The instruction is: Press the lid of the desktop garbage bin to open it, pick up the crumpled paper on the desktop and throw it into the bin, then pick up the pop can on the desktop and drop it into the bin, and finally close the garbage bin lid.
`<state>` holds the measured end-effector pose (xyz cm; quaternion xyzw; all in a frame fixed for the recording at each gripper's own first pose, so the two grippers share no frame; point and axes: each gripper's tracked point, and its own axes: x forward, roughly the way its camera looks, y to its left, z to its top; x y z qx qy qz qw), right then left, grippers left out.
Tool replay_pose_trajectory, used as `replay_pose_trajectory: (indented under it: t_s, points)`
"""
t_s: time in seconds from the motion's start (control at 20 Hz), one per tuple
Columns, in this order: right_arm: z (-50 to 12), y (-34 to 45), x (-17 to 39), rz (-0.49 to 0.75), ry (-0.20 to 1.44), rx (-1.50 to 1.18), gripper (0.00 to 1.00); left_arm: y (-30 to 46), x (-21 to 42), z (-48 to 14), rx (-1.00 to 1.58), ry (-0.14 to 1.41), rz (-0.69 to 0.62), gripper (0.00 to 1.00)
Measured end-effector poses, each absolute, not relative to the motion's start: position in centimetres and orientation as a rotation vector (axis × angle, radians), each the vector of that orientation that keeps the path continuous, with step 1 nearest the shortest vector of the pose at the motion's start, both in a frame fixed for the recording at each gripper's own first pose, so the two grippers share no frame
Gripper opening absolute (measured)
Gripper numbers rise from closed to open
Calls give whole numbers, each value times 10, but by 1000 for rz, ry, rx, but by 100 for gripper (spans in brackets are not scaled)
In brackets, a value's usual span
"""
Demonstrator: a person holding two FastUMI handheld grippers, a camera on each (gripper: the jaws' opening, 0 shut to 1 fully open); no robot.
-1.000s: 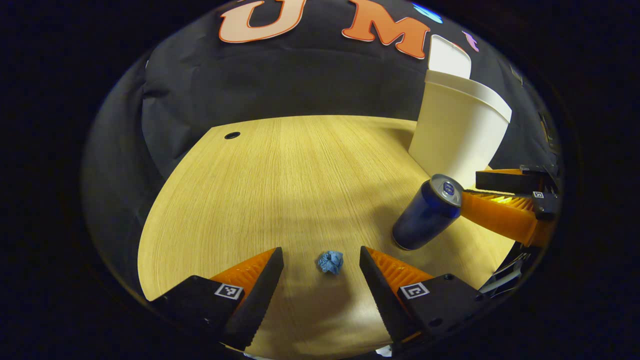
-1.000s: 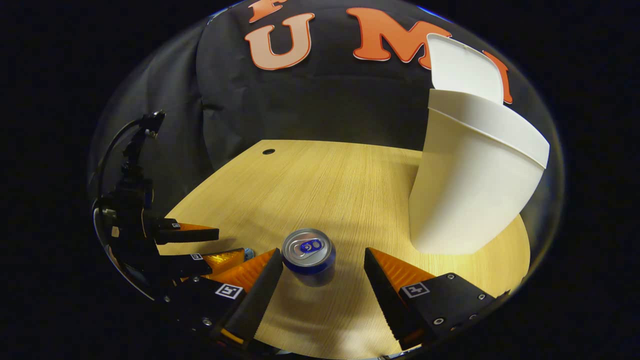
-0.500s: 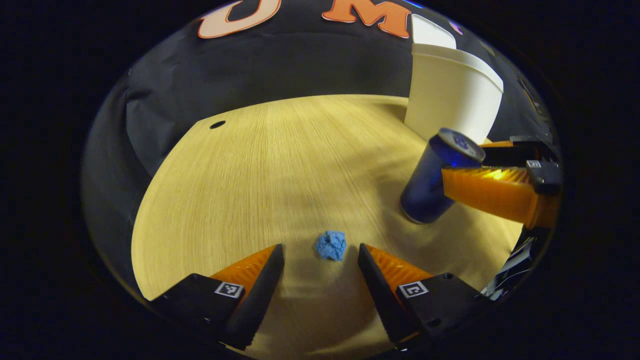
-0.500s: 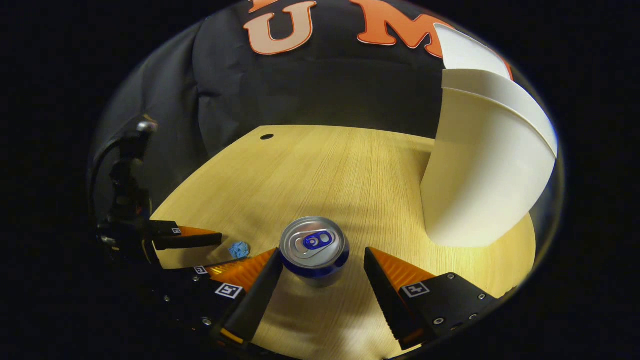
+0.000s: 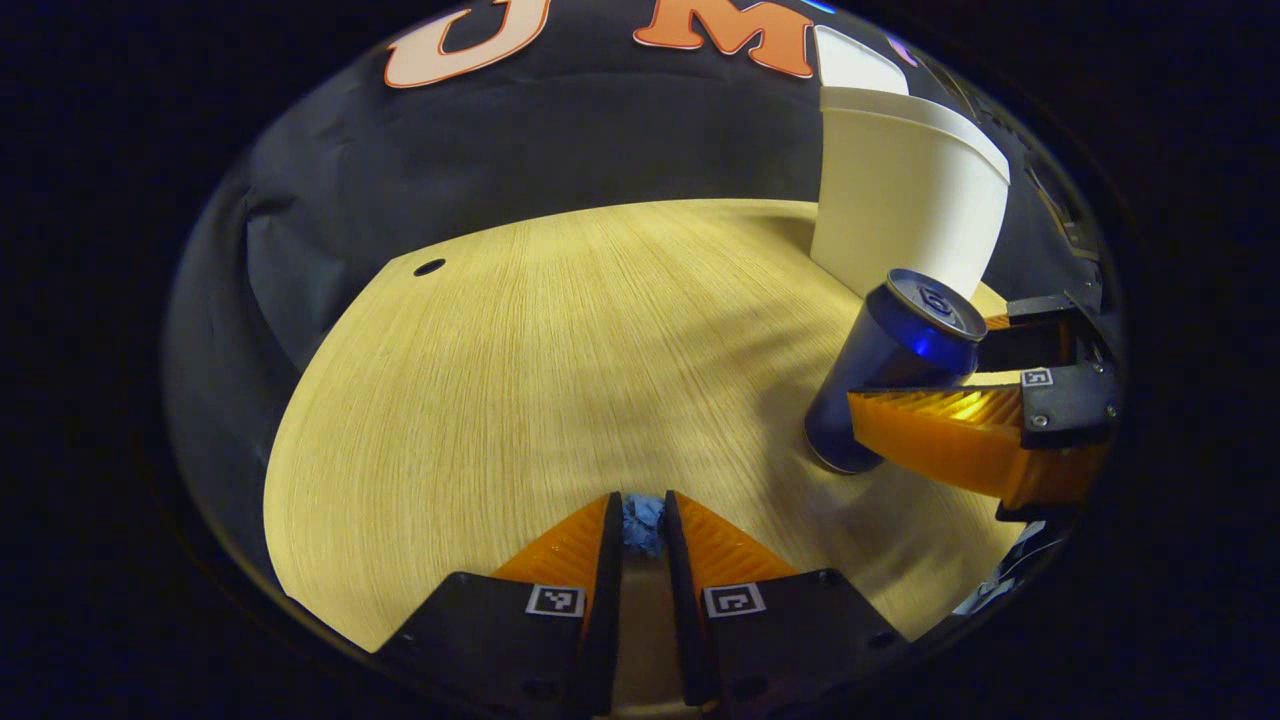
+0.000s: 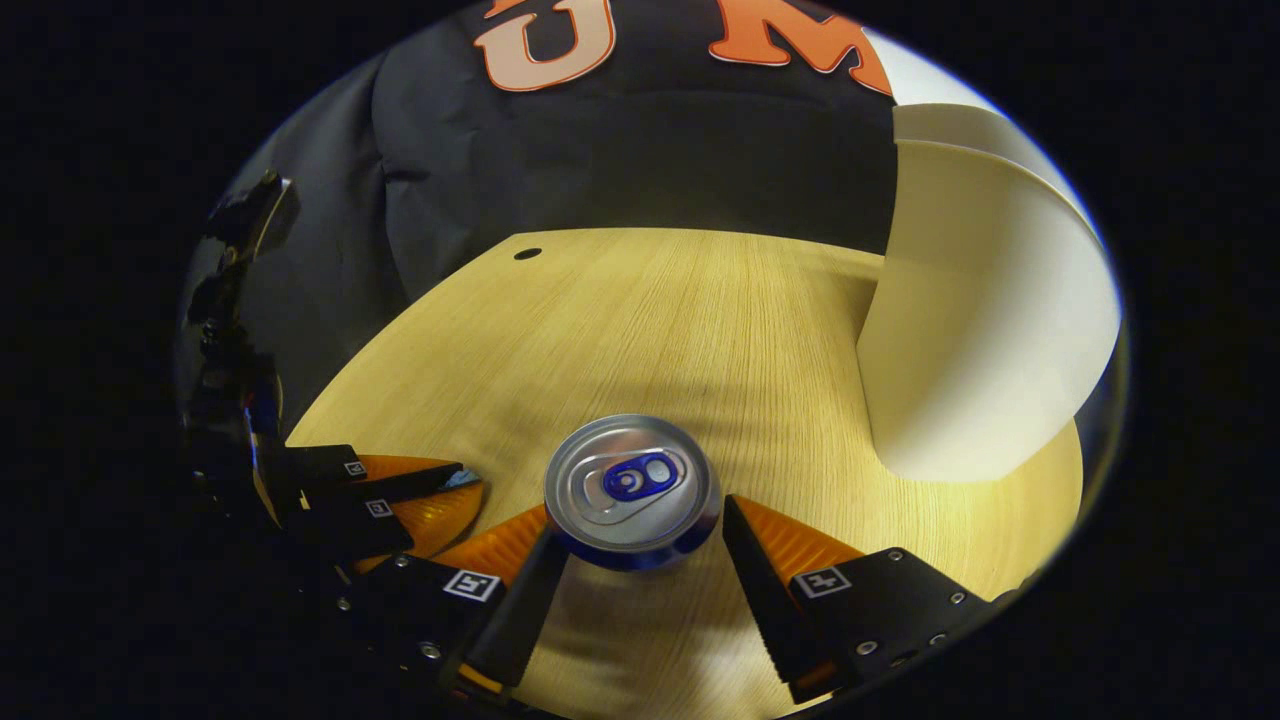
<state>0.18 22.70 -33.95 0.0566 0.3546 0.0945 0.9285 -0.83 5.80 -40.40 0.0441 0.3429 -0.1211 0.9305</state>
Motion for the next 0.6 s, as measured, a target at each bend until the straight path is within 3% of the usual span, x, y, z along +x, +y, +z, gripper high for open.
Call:
replay_pose_trajectory:
  t_s: [0.05, 0.1, 0.15, 0.3, 0.6]
  points:
    - [-339, 228, 3, 196, 725, 117, 87, 56, -8, -402, 84, 711, -249, 20]
    - [-339, 228, 3, 199, 723, 116, 77, 56, -8, -402, 74, 716, -254, 19]
    - [-341, 228, 3, 201, 725, 123, 81, 54, -7, -404, 51, 736, -254, 17]
    - [-333, 226, 3, 195, 710, 136, 77, 59, -14, -395, 25, 747, -250, 14]
    - [-305, 205, -1, 144, 671, 142, 77, 68, -14, -366, 51, 723, -243, 17]
